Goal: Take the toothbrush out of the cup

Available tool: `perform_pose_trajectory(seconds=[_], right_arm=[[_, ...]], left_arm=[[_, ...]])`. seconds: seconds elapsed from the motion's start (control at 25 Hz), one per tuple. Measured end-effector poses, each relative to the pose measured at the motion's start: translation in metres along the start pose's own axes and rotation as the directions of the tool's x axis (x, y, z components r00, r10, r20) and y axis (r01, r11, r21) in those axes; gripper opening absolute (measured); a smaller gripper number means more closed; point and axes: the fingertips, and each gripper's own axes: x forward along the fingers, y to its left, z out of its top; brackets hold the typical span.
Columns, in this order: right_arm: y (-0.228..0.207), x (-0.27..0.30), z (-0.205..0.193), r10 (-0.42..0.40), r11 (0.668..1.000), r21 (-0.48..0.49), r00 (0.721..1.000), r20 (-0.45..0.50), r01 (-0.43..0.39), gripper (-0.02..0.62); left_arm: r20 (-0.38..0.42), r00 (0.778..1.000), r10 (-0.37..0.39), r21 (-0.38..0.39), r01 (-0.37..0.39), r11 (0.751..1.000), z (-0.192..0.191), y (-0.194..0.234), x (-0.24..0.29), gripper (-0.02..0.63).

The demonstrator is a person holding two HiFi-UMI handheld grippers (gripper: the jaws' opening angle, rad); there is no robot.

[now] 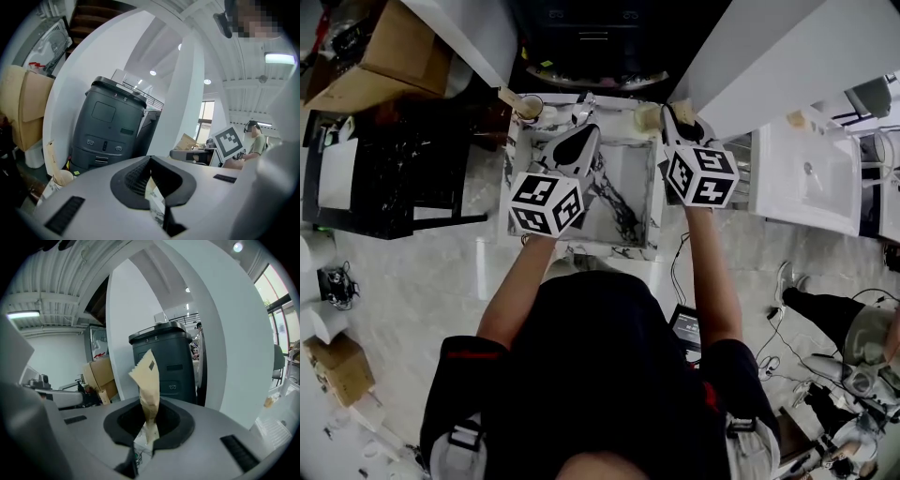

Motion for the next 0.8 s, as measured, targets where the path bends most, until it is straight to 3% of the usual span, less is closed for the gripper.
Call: perform_pose_trajectory(seconds=[0.44,0.8], right_arm=[[0.02,-0.008,0.0,0.075,0.997,0.004,0.997,0.027,-0.075,0.057],[0.031,-0.012,0.001,0.084,0.996,0.013,0.996,0.021,-0.084,0.057]], left_arm=[[0.02,0.998,0.061,0.008,-0.061,0.998,0.002,0.004,-0.022,0.011],[0.03,0.999,0.039,0.002,-0.039,0.999,0.009,0.007,-0.025,0.011]])
